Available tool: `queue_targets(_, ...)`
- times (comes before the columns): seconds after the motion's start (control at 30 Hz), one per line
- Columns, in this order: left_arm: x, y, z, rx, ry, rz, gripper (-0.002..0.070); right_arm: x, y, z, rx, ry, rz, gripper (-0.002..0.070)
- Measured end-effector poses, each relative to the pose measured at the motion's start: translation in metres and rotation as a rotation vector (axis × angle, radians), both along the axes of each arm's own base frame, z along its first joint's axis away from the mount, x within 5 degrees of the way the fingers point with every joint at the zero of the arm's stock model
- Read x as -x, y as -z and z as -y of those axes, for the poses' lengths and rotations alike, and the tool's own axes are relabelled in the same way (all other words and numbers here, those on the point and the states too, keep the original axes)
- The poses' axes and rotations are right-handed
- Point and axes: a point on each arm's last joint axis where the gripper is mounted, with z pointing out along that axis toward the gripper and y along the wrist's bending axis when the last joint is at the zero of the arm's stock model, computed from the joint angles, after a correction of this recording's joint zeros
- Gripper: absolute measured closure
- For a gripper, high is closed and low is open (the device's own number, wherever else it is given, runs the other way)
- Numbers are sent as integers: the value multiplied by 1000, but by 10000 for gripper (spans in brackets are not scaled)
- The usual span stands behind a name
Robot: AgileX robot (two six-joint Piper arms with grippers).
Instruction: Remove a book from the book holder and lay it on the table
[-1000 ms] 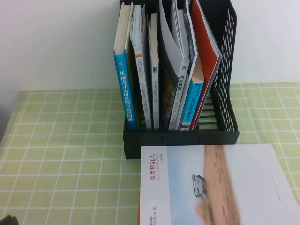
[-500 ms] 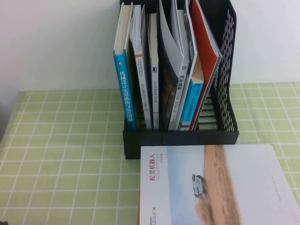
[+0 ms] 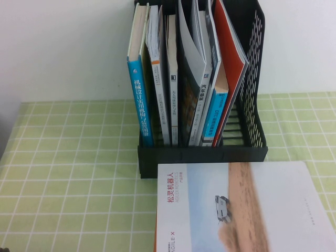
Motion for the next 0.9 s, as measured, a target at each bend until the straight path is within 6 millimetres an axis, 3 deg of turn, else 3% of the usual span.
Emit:
queue_targets(0.33, 0, 0, 0, -2, 0, 0, 678, 1, 5, 6, -40, 60, 37, 675)
queue_targets(0.53, 0, 0, 0, -2, 0, 0, 678, -2, 29, 25, -82, 423, 126, 675)
queue_targets(0.7, 0, 0, 0, -4, 1, 0, 678, 4, 42, 37, -390, 740, 83, 675)
queue_targets(0.8, 0, 0, 0, -4, 1, 0, 678, 3, 52, 39, -509, 827, 22, 675)
queue_targets(0.9, 0, 0, 0, -4, 1, 0, 678, 1, 65, 38, -503, 839, -19, 675)
